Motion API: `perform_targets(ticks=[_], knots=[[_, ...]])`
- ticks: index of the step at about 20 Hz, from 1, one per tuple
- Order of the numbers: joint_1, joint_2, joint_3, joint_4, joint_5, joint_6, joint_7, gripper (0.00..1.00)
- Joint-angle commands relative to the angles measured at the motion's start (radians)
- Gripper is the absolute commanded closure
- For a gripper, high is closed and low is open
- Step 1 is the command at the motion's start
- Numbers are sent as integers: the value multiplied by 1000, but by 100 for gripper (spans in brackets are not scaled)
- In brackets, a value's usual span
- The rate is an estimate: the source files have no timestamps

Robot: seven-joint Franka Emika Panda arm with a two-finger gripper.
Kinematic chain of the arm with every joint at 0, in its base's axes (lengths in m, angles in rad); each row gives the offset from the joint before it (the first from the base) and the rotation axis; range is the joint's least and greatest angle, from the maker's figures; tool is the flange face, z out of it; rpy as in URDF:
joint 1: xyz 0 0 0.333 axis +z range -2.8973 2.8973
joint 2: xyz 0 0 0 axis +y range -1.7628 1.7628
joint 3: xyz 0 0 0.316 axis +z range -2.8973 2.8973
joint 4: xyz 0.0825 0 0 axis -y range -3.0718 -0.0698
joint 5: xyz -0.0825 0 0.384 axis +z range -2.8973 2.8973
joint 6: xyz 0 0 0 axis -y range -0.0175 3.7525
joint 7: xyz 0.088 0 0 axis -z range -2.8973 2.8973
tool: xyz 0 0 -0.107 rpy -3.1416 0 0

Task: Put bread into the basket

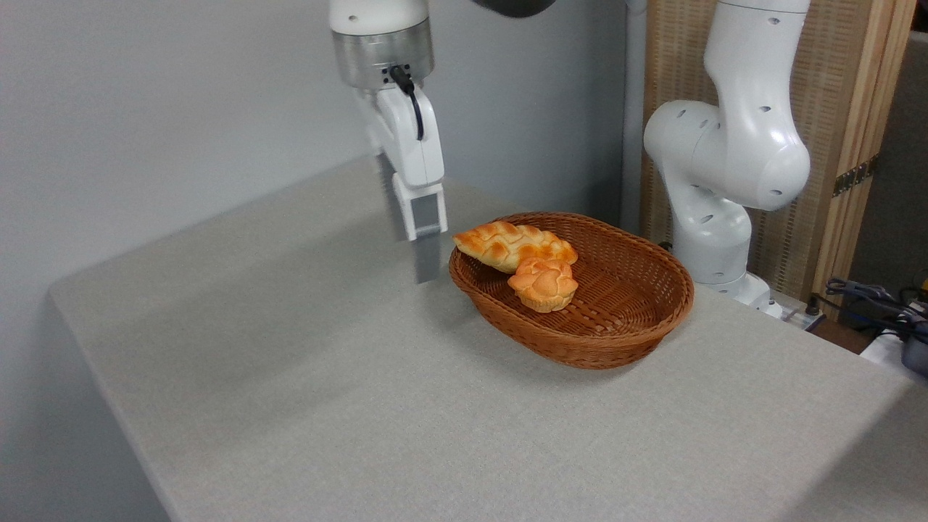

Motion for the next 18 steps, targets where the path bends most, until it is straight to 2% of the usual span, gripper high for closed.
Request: perform_targets(ticks=[1,7,12,16,18], knots=[[-6,46,27,40,8,99,-224,0],[-6,60,45,48,0,107,-352,0],[-6,63,47,48,6,99,-338,0],[-6,63,47,48,11,50,-255,0],[-3,63,58,48,6,45,-255,0]])
